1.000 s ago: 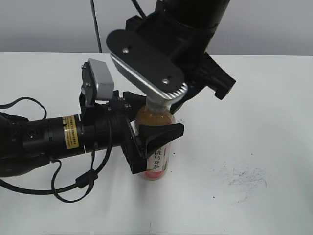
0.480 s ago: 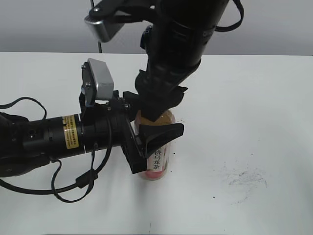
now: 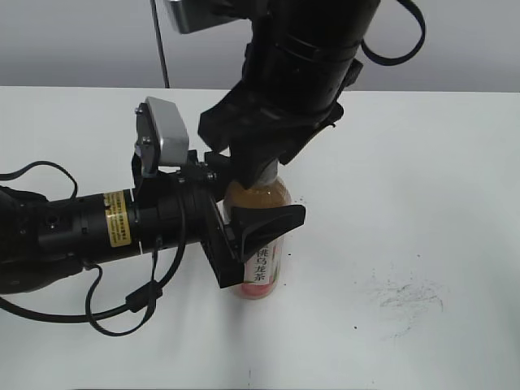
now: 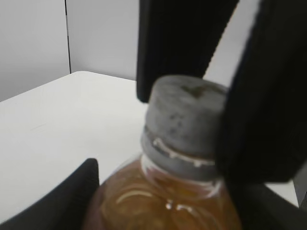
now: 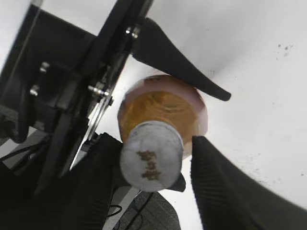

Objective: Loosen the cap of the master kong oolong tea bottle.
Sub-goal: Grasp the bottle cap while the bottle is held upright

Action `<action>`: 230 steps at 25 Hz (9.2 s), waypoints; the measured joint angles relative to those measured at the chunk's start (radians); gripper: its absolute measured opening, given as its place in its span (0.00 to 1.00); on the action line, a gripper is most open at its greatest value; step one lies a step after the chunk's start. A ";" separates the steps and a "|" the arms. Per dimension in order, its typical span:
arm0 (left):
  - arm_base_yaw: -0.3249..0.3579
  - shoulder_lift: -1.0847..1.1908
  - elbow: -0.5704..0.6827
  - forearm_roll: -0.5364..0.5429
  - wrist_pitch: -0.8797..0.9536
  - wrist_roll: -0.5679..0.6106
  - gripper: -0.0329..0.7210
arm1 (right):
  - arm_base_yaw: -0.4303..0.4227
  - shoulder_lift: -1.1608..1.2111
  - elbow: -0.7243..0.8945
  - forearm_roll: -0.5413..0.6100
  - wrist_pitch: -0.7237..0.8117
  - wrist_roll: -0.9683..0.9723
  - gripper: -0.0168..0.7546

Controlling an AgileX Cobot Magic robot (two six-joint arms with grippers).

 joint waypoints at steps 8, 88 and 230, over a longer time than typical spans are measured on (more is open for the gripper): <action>0.000 0.000 0.000 -0.001 0.001 -0.002 0.64 | 0.000 0.000 0.000 -0.020 0.000 0.016 0.38; 0.000 0.000 0.000 0.003 -0.001 -0.003 0.64 | 0.000 -0.013 0.000 -0.011 -0.004 0.016 0.56; 0.000 0.000 0.000 -0.003 0.002 -0.015 0.64 | 0.000 0.002 0.002 0.002 0.006 -0.174 0.39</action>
